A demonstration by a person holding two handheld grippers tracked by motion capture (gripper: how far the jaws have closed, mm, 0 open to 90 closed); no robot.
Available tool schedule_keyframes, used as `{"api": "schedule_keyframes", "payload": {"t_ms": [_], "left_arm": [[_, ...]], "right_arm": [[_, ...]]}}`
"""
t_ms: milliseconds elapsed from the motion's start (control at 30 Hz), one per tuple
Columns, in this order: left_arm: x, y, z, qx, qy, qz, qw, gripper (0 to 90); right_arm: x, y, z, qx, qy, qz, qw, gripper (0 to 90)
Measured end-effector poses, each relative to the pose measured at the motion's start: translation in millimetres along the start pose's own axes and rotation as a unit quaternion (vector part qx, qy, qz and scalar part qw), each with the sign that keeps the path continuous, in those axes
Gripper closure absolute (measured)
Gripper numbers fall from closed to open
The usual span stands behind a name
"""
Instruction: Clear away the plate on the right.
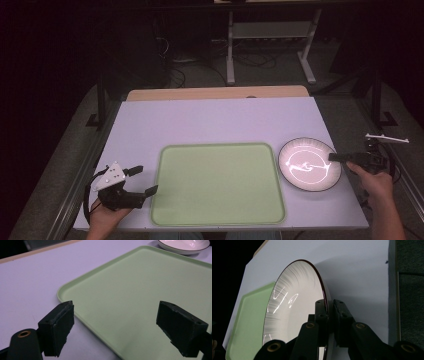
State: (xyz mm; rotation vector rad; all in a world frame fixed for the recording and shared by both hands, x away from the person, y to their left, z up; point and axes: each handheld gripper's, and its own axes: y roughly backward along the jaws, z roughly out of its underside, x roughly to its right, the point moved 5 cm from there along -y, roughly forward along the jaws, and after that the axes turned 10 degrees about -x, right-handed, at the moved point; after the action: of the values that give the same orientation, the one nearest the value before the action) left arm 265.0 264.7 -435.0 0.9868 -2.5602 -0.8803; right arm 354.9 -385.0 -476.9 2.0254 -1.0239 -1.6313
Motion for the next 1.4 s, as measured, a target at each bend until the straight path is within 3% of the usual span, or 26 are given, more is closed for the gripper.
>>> {"api": "schedule_keyframes", "payload": {"t_ms": [367,533,1033,1300,1400], "left_arm": [[-0.8,0.0,0.2,0.000,0.001,0.000,1.0000,14.6],[-0.7,0.0,0.2,0.000,0.001,-0.001,1.0000,14.6],[-1.0,0.7,0.2,0.001,0.002,-0.002,1.0000,14.6],[-0.5,0.9,-0.1,0.002,0.002,-0.002,1.0000,14.6],[-0.4,0.8,-0.1,0.002,0.002,-0.003,1.0000,14.6]], "right_arm": [[-6.1,7.0,0.3,0.013,0.011,-0.004,0.9998,81.1],[-10.6,11.7,-1.4,0.026,0.012,-0.018,0.9994,81.0],[-31.0,30.9,-5.0,0.034,0.029,-0.023,0.9987,80.1],[-48.7,39.6,-0.2,0.033,0.056,-0.037,0.9972,80.0],[-61.2,39.9,2.2,0.025,0.075,-0.046,0.9958,79.9]]}}
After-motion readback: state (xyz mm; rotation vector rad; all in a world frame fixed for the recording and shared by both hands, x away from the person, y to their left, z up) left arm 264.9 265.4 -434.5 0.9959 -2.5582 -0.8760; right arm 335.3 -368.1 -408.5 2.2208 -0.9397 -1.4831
